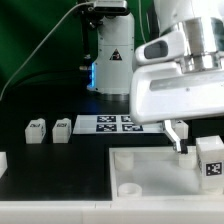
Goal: Assemble one leg
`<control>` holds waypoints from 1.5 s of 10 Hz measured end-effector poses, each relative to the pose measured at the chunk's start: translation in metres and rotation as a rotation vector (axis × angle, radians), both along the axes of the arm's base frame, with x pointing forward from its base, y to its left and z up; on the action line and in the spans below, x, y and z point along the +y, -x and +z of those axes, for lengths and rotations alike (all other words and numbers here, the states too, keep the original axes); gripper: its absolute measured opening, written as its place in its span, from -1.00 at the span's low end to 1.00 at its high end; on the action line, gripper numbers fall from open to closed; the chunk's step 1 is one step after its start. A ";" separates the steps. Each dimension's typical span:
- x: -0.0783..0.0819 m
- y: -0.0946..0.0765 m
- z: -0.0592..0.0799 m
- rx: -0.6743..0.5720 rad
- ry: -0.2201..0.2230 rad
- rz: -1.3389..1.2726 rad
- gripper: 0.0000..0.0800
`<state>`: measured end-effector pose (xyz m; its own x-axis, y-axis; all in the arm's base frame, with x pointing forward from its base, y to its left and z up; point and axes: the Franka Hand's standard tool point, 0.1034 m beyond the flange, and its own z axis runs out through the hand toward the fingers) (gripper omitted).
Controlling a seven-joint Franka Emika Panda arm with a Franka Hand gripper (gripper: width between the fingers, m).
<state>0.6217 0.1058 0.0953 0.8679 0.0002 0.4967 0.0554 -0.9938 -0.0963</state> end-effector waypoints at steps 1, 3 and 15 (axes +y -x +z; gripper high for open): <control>-0.004 -0.005 0.004 0.021 -0.005 -0.003 0.62; -0.004 -0.004 -0.001 0.277 -0.053 0.001 0.62; 0.006 -0.005 -0.005 0.581 -0.108 -0.015 -0.25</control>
Offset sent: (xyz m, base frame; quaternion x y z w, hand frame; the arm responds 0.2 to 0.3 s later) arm 0.0071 -0.0037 -0.0033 0.0035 -0.3304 0.0488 0.9426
